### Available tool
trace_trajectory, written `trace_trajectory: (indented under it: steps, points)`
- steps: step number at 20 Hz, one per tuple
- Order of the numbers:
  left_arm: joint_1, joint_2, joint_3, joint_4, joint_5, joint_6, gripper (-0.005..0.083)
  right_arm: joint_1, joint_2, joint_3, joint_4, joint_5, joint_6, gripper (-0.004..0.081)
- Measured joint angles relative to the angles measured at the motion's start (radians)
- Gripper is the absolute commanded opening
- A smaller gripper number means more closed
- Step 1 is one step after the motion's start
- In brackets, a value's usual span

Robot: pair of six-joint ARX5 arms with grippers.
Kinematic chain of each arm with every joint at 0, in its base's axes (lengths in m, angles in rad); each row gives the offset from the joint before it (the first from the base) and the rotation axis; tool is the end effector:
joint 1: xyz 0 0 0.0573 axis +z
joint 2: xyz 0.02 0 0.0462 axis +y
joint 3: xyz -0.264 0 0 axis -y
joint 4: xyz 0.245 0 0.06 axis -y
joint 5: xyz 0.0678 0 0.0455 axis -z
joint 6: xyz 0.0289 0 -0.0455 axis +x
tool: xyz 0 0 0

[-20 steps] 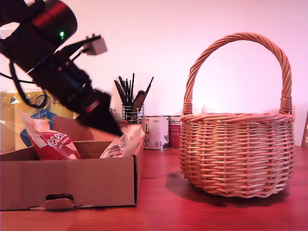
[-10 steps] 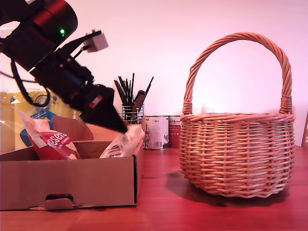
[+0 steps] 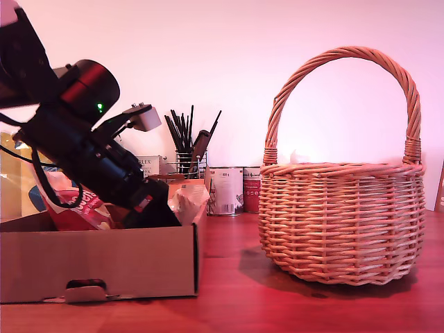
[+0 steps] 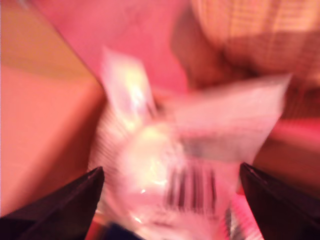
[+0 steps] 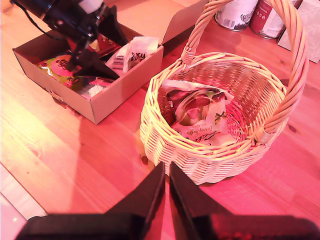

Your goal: Move the bags of Easter eggs from the cardboard box on the left into the woven basket on the right side.

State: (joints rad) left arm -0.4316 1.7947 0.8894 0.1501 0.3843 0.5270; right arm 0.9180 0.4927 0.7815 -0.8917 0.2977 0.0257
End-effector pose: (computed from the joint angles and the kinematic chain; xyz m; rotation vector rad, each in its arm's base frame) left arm 0.3097 -0.1546 0.1404 0.4909 0.5529 -0.9620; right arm 0.0576 0.0614 0.3016 -0.3254 0.5100 0.5942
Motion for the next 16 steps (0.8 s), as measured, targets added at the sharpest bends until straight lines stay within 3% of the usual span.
trace_trajectory:
  steps: [2,4,9,11,16]
  points:
    - [0.0,0.016,0.0,0.023,0.0,0.0,0.0785,0.0,0.0,0.0,0.0,0.0,0.0,-0.0013]
    - [0.0,0.034,0.0,0.032,-0.001,0.0,0.0722,0.0,0.0,0.0,-0.002,0.0,0.0,-0.0013]
    - [-0.013,0.035,0.0,0.033,-0.047,0.001,0.0271,0.0,0.0,0.0,-0.002,0.0,0.0,-0.0013]
    - [-0.013,0.035,0.0,0.029,-0.05,0.0,0.0231,0.0,0.0,0.0,-0.002,0.0,0.0,-0.0013]
    - [-0.013,0.029,0.008,0.003,-0.054,0.001,0.023,0.0,0.0,0.0,-0.002,0.0,0.0,-0.0013]
